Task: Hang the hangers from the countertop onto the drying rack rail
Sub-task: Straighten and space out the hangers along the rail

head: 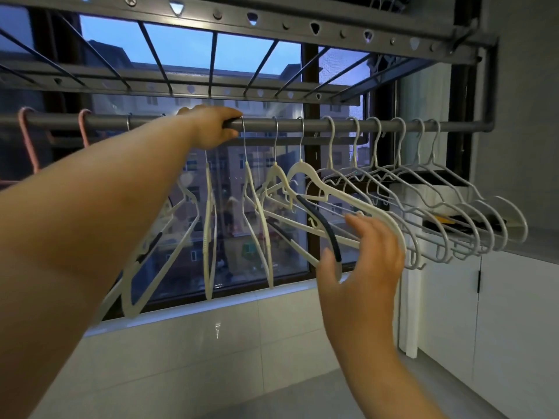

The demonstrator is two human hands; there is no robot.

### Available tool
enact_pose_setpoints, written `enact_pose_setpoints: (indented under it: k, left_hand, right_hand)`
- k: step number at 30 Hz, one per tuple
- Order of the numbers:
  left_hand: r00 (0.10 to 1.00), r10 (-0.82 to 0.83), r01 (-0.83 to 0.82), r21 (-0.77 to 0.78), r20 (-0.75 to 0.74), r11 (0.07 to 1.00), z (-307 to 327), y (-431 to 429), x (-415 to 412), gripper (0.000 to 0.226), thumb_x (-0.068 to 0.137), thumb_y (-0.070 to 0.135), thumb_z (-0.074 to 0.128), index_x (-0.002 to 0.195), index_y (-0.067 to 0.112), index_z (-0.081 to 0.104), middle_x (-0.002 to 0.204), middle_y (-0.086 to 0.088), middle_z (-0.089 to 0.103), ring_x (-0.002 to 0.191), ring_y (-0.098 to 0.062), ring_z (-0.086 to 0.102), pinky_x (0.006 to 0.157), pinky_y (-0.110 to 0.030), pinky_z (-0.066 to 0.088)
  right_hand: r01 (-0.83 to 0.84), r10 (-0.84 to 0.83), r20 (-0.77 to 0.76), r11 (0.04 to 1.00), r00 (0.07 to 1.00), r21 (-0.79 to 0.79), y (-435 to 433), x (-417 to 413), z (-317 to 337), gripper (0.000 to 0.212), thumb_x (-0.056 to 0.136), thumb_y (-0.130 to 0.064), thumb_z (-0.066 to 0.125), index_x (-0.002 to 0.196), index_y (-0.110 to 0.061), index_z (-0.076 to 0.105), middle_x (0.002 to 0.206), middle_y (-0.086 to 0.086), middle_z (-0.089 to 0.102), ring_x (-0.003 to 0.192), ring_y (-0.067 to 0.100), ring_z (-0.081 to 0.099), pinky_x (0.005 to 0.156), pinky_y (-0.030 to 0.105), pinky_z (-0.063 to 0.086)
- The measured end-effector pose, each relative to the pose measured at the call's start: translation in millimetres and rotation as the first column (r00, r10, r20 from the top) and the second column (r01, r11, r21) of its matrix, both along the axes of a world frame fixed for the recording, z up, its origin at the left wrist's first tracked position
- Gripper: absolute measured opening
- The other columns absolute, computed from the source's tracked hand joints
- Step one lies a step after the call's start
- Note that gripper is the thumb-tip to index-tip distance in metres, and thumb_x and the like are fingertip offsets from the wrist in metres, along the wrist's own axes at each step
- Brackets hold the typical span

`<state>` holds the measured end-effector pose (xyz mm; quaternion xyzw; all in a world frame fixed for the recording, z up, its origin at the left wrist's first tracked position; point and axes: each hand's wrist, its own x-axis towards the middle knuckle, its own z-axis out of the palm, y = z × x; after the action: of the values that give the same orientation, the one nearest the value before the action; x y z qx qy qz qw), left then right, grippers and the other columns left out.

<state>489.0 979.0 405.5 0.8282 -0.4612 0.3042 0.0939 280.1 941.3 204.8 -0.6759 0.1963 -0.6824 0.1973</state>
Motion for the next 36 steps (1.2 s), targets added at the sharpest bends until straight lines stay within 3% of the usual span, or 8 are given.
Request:
enact_pose_setpoints:
  k: [6, 10, 13, 16, 19, 25, 32, 36]
  left_hand:
    - [1.000, 0.020, -0.020, 0.004, -0.012, 1.000, 0, 3, 5, 0.046, 0.095, 0.032, 0.040, 0.140, 0.026, 0.030, 0.134, -0.014, 0.046, 0.120, -0.035, 0.043, 0.103, -0.046, 0.033]
    - [0.999, 0.027, -0.028, -0.009, -0.043, 1.000, 0, 5, 2, 0.048, 0.095, 0.031, 0.041, 0.141, 0.026, 0.029, 0.133, -0.016, 0.046, 0.121, -0.036, 0.043, 0.106, -0.048, 0.033]
    - [0.991, 0.015, -0.021, -0.040, -0.133, 0.999, 0, 6, -2, 0.053, 0.095, 0.030, 0.042, 0.144, 0.024, 0.023, 0.142, -0.017, 0.039, 0.128, -0.037, 0.038, 0.110, -0.050, 0.029]
    - [0.978, -0.065, 0.039, -0.131, -0.199, 0.991, 4, 5, -17, 0.054, 0.096, 0.032, 0.038, 0.145, 0.021, 0.019, 0.151, -0.014, 0.027, 0.137, -0.035, 0.028, 0.113, -0.047, 0.023]
    - [0.983, -0.131, 0.107, -0.182, -0.128, 0.977, 13, -8, -43, 0.048, 0.097, 0.031, 0.036, 0.143, 0.020, 0.026, 0.150, -0.013, 0.029, 0.137, -0.032, 0.029, 0.111, -0.044, 0.025]
    - [0.992, -0.103, 0.099, -0.048, -0.073, 0.994, 19, -64, -80, 0.048, 0.098, 0.030, 0.033, 0.144, 0.016, 0.026, 0.152, -0.013, 0.025, 0.139, -0.032, 0.024, 0.114, -0.044, 0.020]
    - [0.997, -0.018, 0.023, 0.066, -0.081, 0.998, 14, -100, -73, 0.051, 0.098, 0.029, 0.034, 0.145, 0.015, 0.021, 0.152, -0.014, 0.024, 0.140, -0.032, 0.023, 0.115, -0.045, 0.017]
    - [0.995, -0.037, 0.043, 0.069, -0.094, 0.997, 14, -106, -74, 0.046, 0.098, 0.026, 0.035, 0.141, 0.014, 0.031, 0.143, -0.016, 0.038, 0.132, -0.032, 0.035, 0.110, -0.043, 0.026]
  right_hand:
    - [-0.176, 0.212, -0.169, 0.962, 0.962, 0.207, 3, 0, -1, 0.046, 0.091, -0.006, 0.051, 0.133, -0.019, 0.041, 0.126, -0.005, 0.046, 0.121, 0.011, 0.044, 0.101, 0.024, 0.042]
    - [-0.186, 0.210, -0.183, 0.973, 0.961, 0.137, 5, 4, -7, 0.040, 0.090, -0.009, 0.054, 0.128, -0.020, 0.046, 0.100, -0.022, 0.041, 0.107, 0.006, 0.045, 0.089, 0.016, 0.046]
    - [-0.072, 0.069, -0.085, 0.997, 0.994, -0.035, -3, -1, -6, 0.030, 0.086, -0.018, 0.055, 0.115, -0.013, 0.057, 0.097, -0.021, 0.043, 0.099, 0.005, 0.042, 0.071, 0.005, 0.032]
    - [0.094, -0.093, 0.015, 0.990, 0.996, -0.102, -23, -14, 0, 0.034, 0.079, -0.021, 0.052, 0.108, -0.007, 0.060, 0.104, -0.004, 0.053, 0.100, 0.004, 0.037, 0.083, 0.015, 0.031]
    - [0.196, -0.200, -0.052, 0.979, 0.978, -0.062, -44, -28, 6, 0.035, 0.077, -0.002, 0.064, 0.112, -0.001, 0.060, 0.112, 0.015, 0.060, 0.110, 0.025, 0.045, 0.088, 0.029, 0.031]
    - [0.130, -0.103, -0.262, 0.988, 0.959, 0.085, -67, -43, 8, 0.042, 0.088, -0.006, 0.055, 0.130, -0.011, 0.048, 0.126, 0.003, 0.052, 0.117, 0.019, 0.038, 0.102, 0.031, 0.032]
    - [0.021, 0.006, -0.277, 0.996, 0.961, 0.092, -79, -43, 6, 0.034, 0.090, -0.009, 0.053, 0.123, -0.016, 0.052, 0.090, -0.017, 0.042, 0.093, 0.005, 0.033, 0.095, 0.036, 0.044]
    - [-0.004, 0.018, -0.252, 0.998, 0.968, 0.056, -83, -39, 1, 0.027, 0.087, -0.007, 0.058, 0.113, -0.016, 0.059, 0.072, -0.027, 0.033, 0.083, 0.008, 0.040, 0.078, 0.025, 0.042]
